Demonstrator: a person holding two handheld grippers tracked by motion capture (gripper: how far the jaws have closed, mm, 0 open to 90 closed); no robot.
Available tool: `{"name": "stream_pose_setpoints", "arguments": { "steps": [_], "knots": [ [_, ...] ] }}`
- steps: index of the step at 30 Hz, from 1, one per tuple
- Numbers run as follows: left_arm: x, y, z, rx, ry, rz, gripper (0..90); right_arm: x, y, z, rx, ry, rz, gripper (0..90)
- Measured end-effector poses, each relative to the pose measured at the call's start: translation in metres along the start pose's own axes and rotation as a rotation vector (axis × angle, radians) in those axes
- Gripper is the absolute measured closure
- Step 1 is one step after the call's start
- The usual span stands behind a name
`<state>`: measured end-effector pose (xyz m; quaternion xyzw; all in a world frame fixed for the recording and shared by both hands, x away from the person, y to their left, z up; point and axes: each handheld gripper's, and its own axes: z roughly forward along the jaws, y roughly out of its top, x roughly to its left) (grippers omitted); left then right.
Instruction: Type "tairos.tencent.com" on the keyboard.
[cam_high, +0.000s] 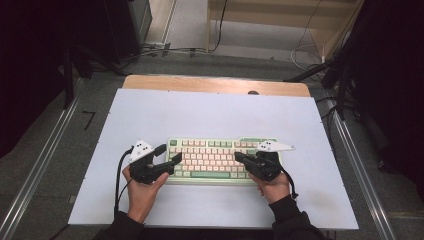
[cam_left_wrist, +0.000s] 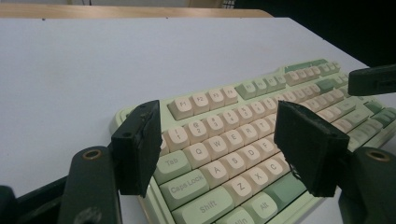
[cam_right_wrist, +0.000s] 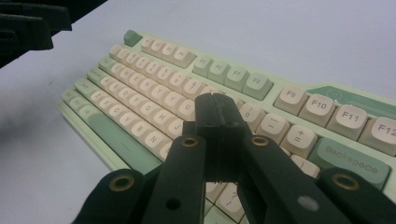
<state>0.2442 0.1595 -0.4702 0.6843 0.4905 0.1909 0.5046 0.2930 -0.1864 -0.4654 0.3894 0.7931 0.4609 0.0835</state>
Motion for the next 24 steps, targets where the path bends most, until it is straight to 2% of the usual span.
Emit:
{"name": "stream_pose_setpoints", "arguments": {
  "steps": [9, 13, 24],
  "knots": [
    [0.008, -0.002, -0.006, 0.001, 0.018, -0.015, 33.6, 0.005, -0.007, 0.001, 0.062, 0.011, -0.037, 87.7],
    [0.010, -0.002, -0.008, -0.001, 0.019, -0.018, 33.6, 0.007, -0.013, 0.003, 0.095, -0.009, -0.062, 87.6],
    [0.009, -0.003, -0.006, 0.009, 0.019, -0.010, 33.6, 0.007, -0.016, 0.013, 0.145, -0.016, -0.067, 87.6]
  ]
}}
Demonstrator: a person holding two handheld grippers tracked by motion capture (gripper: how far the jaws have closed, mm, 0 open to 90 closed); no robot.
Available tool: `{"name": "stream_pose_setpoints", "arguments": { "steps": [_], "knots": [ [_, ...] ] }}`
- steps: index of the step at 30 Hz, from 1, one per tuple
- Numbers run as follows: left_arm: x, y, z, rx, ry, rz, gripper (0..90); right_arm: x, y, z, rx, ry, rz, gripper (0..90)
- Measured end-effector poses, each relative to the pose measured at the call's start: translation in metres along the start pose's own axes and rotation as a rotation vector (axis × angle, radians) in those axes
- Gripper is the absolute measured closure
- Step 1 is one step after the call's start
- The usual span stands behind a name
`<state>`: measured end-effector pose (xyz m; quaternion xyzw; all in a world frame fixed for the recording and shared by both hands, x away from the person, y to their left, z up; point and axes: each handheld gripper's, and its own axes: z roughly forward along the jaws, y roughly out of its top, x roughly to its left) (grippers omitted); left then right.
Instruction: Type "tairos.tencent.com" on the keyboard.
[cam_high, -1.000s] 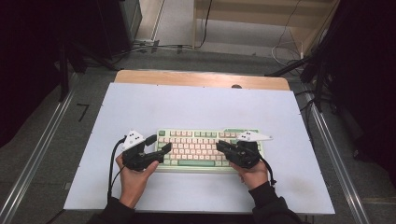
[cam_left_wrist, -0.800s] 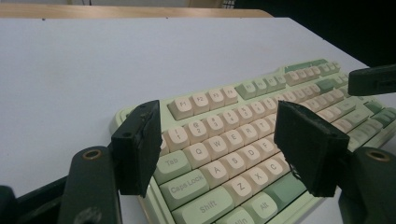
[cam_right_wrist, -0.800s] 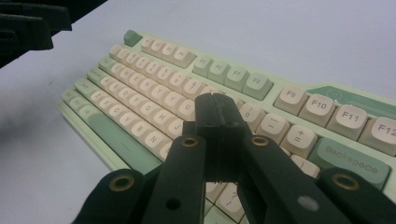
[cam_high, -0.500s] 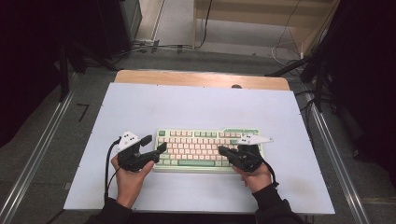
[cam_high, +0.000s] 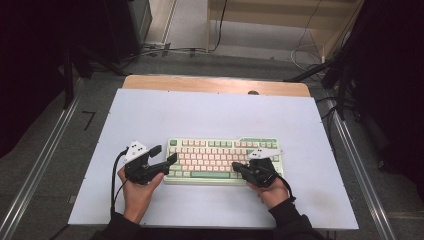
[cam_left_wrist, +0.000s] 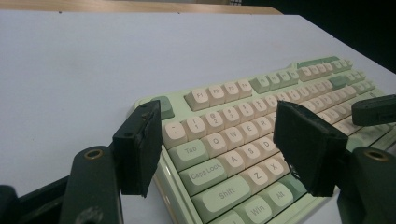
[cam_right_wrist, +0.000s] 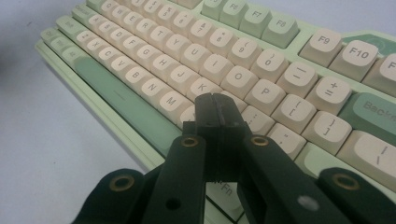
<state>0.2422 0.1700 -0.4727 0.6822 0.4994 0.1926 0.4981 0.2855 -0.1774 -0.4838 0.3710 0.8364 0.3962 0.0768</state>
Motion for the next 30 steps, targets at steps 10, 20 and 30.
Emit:
{"name": "stream_pose_setpoints", "arguments": {
  "steps": [10, 20, 30],
  "knots": [
    [-0.003, -0.001, 0.002, 0.010, -0.004, 0.016, 33.6, 0.000, 0.000, 0.002, 0.003, -0.008, 0.000, 87.6],
    [-0.005, -0.002, 0.003, 0.018, -0.006, 0.027, 33.6, -0.001, -0.001, 0.005, 0.019, -0.017, -0.009, 87.7],
    [-0.006, -0.002, 0.005, 0.022, -0.012, 0.033, 33.9, -0.014, 0.004, -0.017, -0.162, -0.007, 0.089, 47.5]
  ]
}}
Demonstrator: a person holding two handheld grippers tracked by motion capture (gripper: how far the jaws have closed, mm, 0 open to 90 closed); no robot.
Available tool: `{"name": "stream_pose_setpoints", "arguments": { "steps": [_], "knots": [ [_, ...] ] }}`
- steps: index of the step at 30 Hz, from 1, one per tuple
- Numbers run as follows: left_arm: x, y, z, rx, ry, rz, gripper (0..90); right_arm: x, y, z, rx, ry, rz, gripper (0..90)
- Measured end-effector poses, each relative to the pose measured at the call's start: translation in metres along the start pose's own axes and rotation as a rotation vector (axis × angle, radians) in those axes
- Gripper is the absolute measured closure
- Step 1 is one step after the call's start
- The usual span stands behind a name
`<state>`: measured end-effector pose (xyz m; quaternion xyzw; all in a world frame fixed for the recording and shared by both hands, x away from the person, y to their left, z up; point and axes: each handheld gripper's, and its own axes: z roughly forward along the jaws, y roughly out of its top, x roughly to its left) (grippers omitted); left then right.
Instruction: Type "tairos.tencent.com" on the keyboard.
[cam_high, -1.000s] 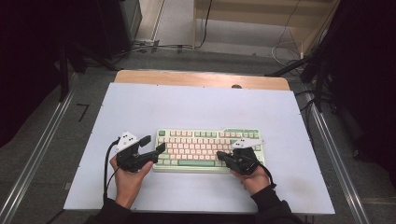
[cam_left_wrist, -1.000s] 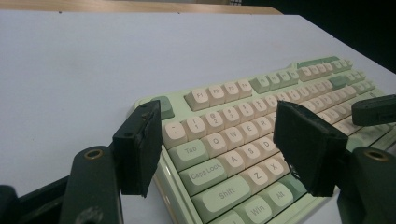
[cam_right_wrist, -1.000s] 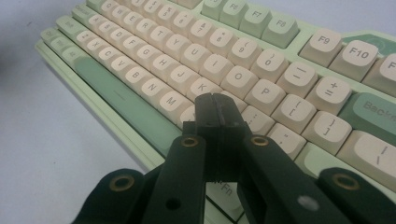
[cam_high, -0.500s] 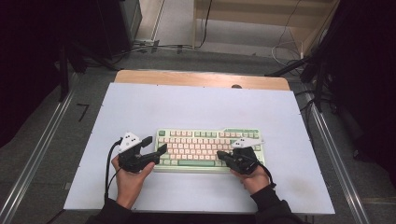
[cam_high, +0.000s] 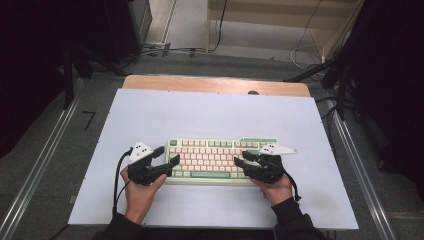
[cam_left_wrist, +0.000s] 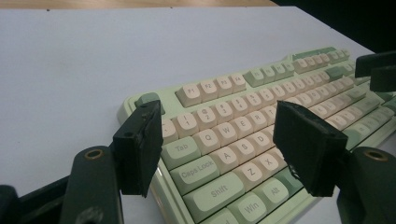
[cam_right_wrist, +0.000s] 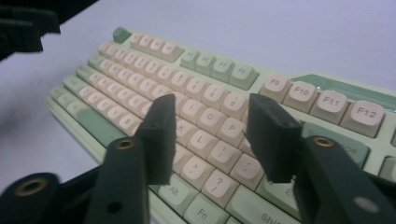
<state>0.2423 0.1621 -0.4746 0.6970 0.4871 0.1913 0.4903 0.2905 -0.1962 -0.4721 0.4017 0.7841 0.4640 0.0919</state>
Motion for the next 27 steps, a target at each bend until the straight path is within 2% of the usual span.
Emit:
{"name": "stream_pose_setpoints", "arguments": {
  "steps": [2, 4, 7, 10, 15, 19, 27],
  "knots": [
    [-0.001, 0.000, 0.001, 0.004, -0.010, 0.007, 36.2, -0.003, 0.000, -0.002, -0.022, -0.005, 0.034, 40.9],
    [-0.003, 0.000, 0.003, 0.010, -0.033, 0.016, 42.8, -0.005, 0.001, -0.002, -0.034, -0.013, 0.048, 36.5],
    [-0.007, 0.001, 0.009, 0.026, -0.103, 0.032, 59.4, -0.006, 0.001, -0.002, -0.037, -0.020, 0.056, 35.5],
    [-0.011, 0.001, 0.018, 0.044, -0.157, 0.051, 70.4, -0.006, 0.001, -0.002, -0.037, -0.026, 0.054, 35.3],
    [-0.018, 0.003, 0.031, 0.075, -0.208, 0.084, 89.2, -0.007, 0.001, -0.003, -0.045, -0.029, 0.059, 34.6],
    [-0.022, 0.002, 0.040, 0.113, -0.221, 0.107, 90.0, -0.008, 0.001, -0.002, -0.044, -0.040, 0.056, 33.2],
    [-0.029, 0.000, 0.050, 0.153, -0.224, 0.140, 90.0, -0.008, 0.002, -0.001, -0.048, -0.046, 0.051, 33.3]
  ]
}}
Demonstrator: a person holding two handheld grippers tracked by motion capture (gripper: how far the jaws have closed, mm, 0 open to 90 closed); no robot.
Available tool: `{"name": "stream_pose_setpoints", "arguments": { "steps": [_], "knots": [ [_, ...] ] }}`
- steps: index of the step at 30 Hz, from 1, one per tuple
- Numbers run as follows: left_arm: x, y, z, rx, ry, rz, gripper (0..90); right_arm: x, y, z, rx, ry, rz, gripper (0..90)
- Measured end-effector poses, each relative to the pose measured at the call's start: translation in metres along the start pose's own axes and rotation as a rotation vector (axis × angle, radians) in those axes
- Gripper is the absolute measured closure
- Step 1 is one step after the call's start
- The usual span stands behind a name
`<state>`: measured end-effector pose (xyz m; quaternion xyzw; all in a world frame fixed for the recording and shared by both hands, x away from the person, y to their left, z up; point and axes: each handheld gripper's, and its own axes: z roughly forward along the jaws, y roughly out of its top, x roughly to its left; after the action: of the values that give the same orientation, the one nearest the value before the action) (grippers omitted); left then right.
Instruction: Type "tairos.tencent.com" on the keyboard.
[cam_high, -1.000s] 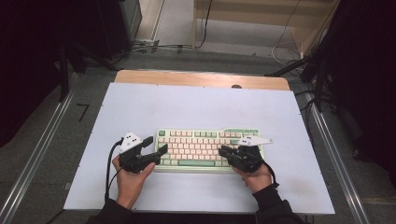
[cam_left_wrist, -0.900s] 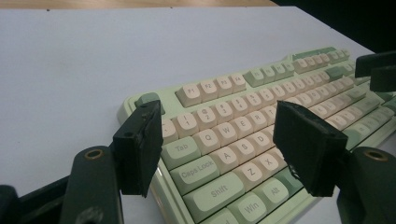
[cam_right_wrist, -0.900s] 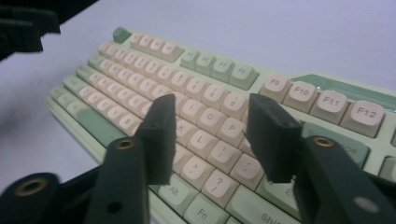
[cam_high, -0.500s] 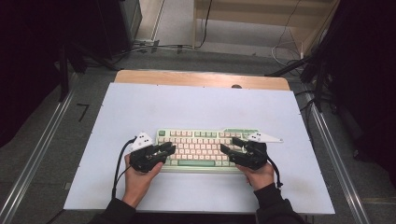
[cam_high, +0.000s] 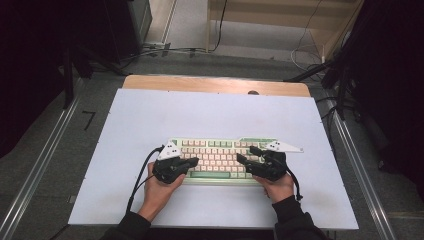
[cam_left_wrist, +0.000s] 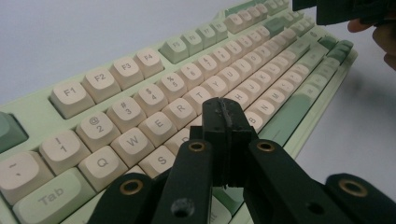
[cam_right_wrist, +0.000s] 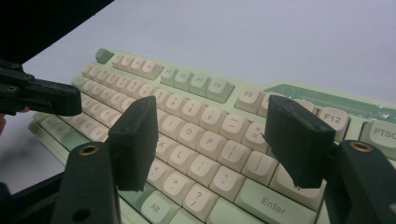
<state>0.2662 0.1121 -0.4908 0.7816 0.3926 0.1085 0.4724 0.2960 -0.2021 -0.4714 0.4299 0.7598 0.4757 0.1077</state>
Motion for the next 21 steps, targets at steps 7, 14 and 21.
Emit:
{"name": "stream_pose_setpoints", "arguments": {
  "steps": [7, 14, 21],
  "knots": [
    [-0.004, -0.001, 0.007, 0.053, 0.007, 0.024, 90.0, 0.001, 0.000, 0.001, 0.005, 0.000, -0.003, 33.3],
    [-0.007, 0.001, 0.011, 0.114, 0.032, 0.024, 90.0, 0.001, 0.000, 0.002, 0.012, -0.005, -0.010, 33.4],
    [-0.005, 0.007, -0.004, -0.018, 0.011, -0.012, 69.9, 0.002, 0.001, 0.002, 0.013, -0.007, -0.017, 33.5]
  ]
}}
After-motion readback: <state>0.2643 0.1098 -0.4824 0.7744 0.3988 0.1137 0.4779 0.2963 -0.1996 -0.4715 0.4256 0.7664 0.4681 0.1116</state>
